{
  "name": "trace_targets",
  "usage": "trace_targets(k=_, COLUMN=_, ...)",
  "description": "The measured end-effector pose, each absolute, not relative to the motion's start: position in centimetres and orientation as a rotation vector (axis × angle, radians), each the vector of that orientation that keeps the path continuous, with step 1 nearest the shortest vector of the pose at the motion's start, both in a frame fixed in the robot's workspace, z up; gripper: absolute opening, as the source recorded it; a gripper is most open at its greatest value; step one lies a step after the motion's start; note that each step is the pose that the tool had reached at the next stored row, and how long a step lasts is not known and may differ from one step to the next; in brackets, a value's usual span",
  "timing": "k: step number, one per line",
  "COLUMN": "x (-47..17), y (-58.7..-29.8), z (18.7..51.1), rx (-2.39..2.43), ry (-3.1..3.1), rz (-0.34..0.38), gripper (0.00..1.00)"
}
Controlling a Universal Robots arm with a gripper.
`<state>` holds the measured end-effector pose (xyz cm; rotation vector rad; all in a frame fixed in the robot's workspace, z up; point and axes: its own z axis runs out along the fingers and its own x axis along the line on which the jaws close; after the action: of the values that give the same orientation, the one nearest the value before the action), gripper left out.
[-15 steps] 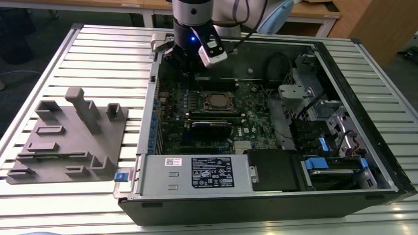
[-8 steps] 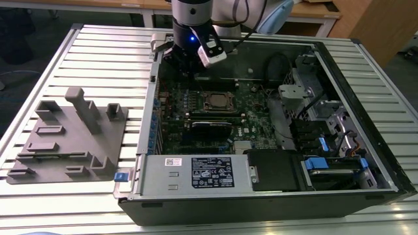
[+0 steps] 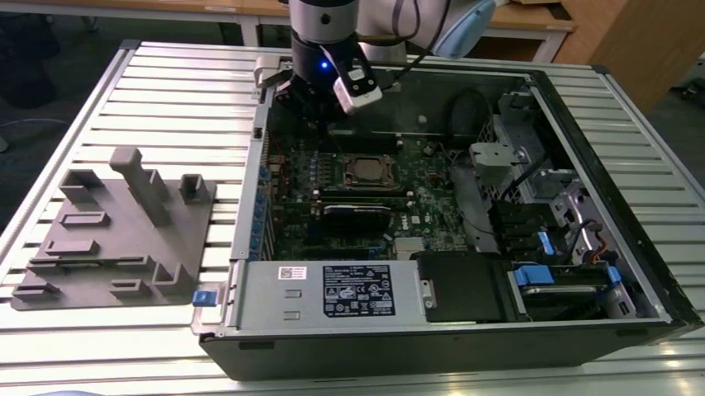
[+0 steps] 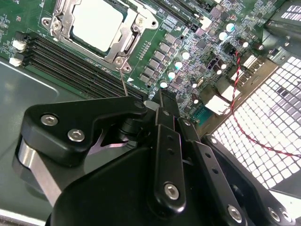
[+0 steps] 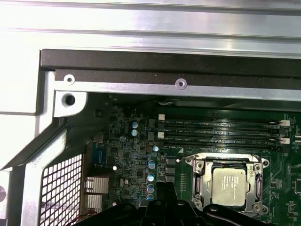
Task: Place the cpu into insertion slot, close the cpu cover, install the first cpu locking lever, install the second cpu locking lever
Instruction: 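Install the first cpu locking lever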
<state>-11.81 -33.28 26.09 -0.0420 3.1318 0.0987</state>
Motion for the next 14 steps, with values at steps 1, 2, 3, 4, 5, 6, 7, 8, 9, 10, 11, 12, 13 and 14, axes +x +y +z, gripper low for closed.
trace_targets(k=1, x=-11.82, y=-33.28, z=26.09, rx=-0.042, ry=3.131, rz=0.108, gripper=0.11)
trace_targets(k=2, x=-11.81, y=-33.28, z=26.08, rx=-0.042, ry=3.131, rz=0.12, gripper=0.11)
trace_targets(k=3, x=-11.8, y=-33.28, z=26.09, rx=-0.042, ry=3.13, rz=0.127, gripper=0.11)
trace_targets(k=4, x=-11.8, y=-33.28, z=26.08, rx=-0.042, ry=3.13, rz=0.138, gripper=0.11)
trace_targets(k=5, x=-11.81, y=-33.27, z=26.08, rx=-0.042, ry=3.13, rz=0.142, gripper=0.11)
trace_targets(k=6, x=-11.8, y=-33.27, z=26.08, rx=-0.042, ry=3.129, rz=0.143, gripper=0.11)
trace_targets(k=7, x=-11.8, y=-33.27, z=26.08, rx=-0.042, ry=3.129, rz=0.143, gripper=0.11)
trace_targets(k=8, x=-11.8, y=-33.28, z=26.05, rx=-0.042, ry=3.129, rz=0.145, gripper=0.11)
trace_targets(k=9, x=-11.8, y=-33.28, z=26.01, rx=-0.042, ry=3.129, rz=0.147, gripper=0.11)
trace_targets(k=10, x=-11.81, y=-33.28, z=25.93, rx=-0.042, ry=3.129, rz=0.149, gripper=0.11)
trace_targets(k=11, x=-11.8, y=-33.28, z=25.83, rx=-0.042, ry=3.129, rz=0.15, gripper=0.11)
trace_targets(k=12, x=-11.8, y=-33.27, z=25.75, rx=-0.042, ry=3.129, rz=0.152, gripper=0.11)
trace_targets(k=13, x=-11.8, y=-33.22, z=25.68, rx=-0.042, ry=3.129, rz=0.154, gripper=0.11)
trace_targets(k=14, x=-11.8, y=-33.15, z=25.64, rx=-0.042, ry=3.129, rz=0.156, gripper=0.11)
